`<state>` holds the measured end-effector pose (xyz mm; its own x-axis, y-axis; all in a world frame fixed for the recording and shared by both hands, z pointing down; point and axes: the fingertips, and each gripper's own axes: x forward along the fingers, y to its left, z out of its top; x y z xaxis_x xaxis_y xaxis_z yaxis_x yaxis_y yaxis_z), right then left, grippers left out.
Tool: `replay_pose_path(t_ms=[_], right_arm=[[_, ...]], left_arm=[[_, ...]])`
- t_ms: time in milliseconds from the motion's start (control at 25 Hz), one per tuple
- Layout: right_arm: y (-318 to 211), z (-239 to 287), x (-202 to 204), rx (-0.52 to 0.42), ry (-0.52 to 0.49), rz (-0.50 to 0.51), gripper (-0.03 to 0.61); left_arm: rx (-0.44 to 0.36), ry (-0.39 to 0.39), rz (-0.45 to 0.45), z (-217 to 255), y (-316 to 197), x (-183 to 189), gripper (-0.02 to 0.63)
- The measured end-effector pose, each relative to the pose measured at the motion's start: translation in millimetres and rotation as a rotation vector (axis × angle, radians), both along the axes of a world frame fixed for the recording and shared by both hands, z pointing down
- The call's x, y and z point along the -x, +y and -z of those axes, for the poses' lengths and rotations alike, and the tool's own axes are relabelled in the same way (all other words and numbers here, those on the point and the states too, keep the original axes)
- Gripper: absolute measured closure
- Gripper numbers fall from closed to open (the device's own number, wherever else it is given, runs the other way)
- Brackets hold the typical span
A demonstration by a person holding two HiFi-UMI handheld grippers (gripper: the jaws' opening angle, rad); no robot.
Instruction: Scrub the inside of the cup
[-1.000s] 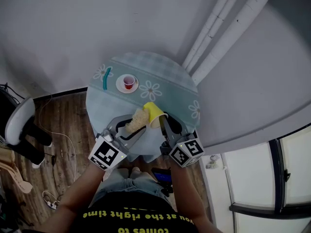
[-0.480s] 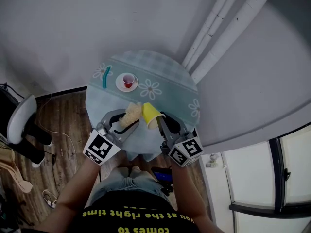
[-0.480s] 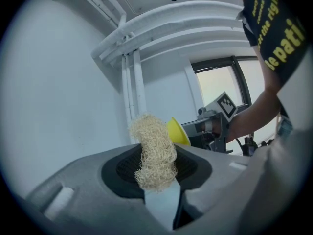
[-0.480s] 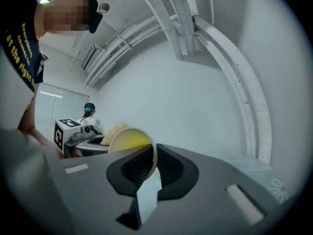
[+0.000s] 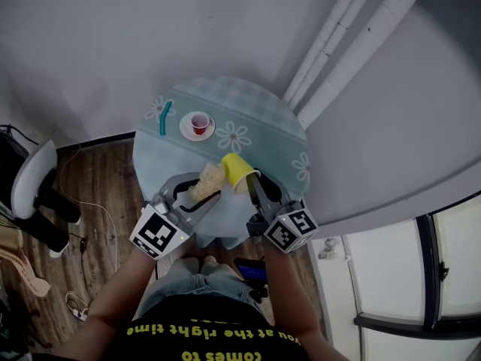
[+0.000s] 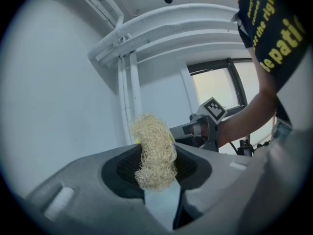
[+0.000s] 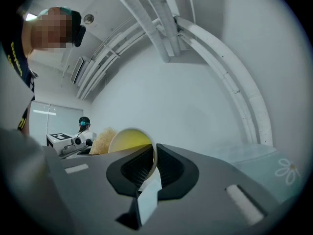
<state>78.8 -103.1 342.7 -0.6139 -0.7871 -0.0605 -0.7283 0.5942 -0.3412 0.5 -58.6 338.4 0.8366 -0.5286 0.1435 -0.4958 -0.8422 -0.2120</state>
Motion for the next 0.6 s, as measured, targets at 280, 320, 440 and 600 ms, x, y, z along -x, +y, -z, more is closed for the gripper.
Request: replay_pose_path(t_ms=[280, 320, 440, 600], right_arm=[[2.1, 4.5, 3.8, 0.045, -0.107, 0.022, 0.554], [2.5, 4.0, 4.6, 0.054, -0.119, 0.027, 0.554], [2.7, 1.3, 4.6, 0.070, -0.146, 0.033, 0.554], [1.8, 0.4, 1.6, 0.062, -0.127, 0.013, 0.554]], left_arm=[[0.011, 0.004, 0.049, -1.1, -15.0, 6.6, 0.465], [0.014, 0.006, 0.056, -1.4, -17.4, 7.8, 0.465], [0.021, 0.007, 0.070, -3.1, -21.9, 9.8, 0.465], [0.028, 0.003, 0.066, -6.6, -17.3, 8.6, 0.465]])
